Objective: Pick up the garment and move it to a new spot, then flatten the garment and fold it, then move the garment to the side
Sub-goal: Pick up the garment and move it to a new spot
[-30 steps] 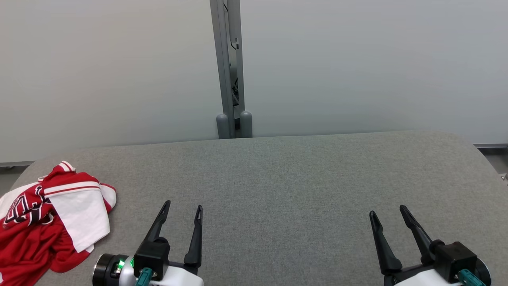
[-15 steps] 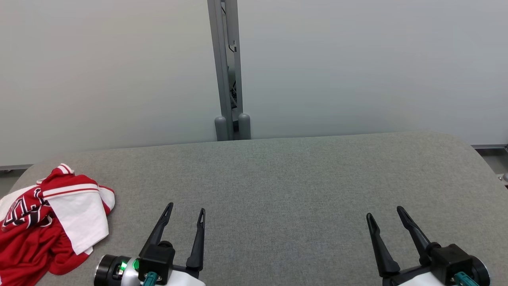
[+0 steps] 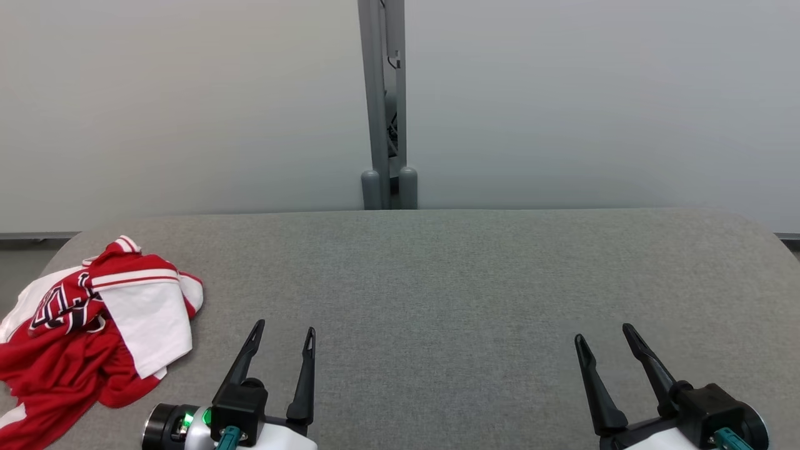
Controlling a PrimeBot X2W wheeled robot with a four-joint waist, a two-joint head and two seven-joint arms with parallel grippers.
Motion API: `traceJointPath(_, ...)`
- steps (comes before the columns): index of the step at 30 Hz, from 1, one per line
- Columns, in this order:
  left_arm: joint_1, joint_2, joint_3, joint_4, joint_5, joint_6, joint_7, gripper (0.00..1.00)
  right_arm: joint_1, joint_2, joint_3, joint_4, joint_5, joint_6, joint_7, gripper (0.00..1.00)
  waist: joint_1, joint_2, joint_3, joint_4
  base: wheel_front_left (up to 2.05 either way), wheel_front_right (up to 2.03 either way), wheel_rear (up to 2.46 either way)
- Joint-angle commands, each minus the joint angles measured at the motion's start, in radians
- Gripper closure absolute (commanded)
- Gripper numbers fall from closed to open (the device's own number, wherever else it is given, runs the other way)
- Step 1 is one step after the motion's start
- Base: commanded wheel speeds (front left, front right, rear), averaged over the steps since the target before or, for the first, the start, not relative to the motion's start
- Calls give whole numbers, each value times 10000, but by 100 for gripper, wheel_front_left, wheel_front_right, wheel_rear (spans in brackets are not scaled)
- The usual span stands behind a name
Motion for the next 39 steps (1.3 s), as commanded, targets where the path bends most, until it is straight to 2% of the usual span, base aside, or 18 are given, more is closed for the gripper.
traceJointPath(1,-26,35,77,-14,-23,16,-21,0,-21,-64,17,-66,85,1,-49,0,1,-1,106,338,0,0,0)
traceJointPath(16,-147,39,347,-106,65,-84,-13,0,-165,-66,3,-44,442,1,-49,0,1,-1,385,2388,0,0,0)
traceJointPath(19,-215,38,429,-118,69,-117,-15,0,-200,-64,11,-30,539,1,-49,0,1,-1,422,2997,0,0,0)
traceJointPath(30,-269,40,580,-101,105,-174,-15,0,-202,-64,-25,-41,680,1,-49,0,1,-1,441,3852,0,0,0)
traceJointPath(39,-240,34,633,-103,69,-194,-15,0,-239,-66,67,-16,710,1,-49,0,1,-1,513,4122,0,0,0)
